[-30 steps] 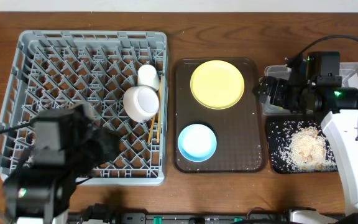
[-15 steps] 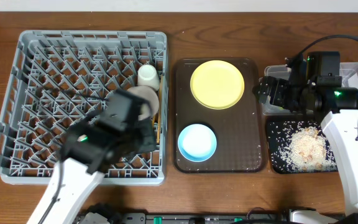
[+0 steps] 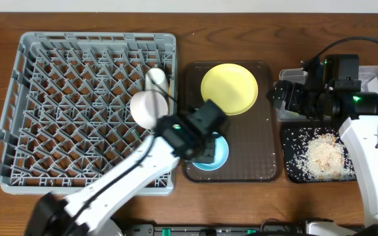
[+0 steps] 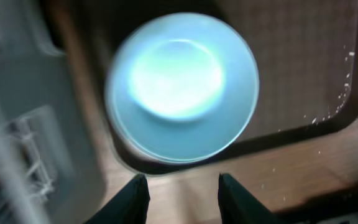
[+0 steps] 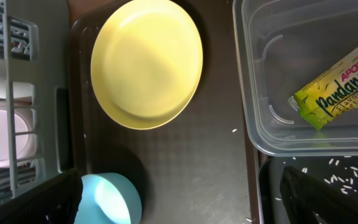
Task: Sort waste into correct bins and load items into the dishwasher rack
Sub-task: 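Lower the left gripper onto the blue bowl rim and grasp it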
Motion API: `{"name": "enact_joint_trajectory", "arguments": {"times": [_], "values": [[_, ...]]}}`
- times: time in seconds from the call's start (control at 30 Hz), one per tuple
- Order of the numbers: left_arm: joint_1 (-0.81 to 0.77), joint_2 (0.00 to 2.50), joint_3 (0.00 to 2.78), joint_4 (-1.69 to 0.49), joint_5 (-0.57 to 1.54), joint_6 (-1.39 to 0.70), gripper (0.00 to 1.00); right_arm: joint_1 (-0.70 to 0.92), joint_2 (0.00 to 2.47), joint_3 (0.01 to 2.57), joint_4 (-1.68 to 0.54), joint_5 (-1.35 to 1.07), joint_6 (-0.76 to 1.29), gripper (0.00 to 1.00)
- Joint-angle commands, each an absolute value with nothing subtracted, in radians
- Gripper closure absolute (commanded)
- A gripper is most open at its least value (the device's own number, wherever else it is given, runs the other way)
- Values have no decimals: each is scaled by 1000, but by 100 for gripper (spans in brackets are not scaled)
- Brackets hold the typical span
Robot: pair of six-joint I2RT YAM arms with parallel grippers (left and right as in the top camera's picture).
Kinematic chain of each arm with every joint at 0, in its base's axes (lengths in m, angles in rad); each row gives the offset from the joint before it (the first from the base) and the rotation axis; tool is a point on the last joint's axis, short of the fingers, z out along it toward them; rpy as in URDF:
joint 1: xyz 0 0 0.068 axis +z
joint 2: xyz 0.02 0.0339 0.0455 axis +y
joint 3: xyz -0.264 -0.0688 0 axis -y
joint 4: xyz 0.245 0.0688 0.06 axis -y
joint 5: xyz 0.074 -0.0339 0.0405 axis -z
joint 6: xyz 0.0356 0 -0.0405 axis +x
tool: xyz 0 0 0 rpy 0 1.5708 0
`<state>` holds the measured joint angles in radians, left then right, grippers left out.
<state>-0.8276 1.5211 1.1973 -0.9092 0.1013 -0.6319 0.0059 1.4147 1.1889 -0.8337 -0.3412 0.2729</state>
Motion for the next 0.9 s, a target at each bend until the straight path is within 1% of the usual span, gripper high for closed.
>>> {"name": "enact_joint_trajectory", "arguments": {"times": [0.0, 0.17, 0.43, 0.63, 0.87], "values": [[-871, 1579, 1196, -864, 84, -640, 60, 14, 1414, 1191, -834, -348, 261, 1], [-921, 1652, 1196, -785, 80, -622, 60, 14, 1414, 1191, -834, -348, 261, 1], [-970, 1720, 1196, -739, 39, -622, 61, 14, 1414, 1191, -834, -348, 261, 1], [-1038, 1772, 1196, -671, 31, -622, 62, 14, 1414, 1191, -834, -348, 260, 1], [-1082, 1800, 1196, -668, -126, -622, 62, 14, 1414, 1191, -834, -348, 261, 1]]}}
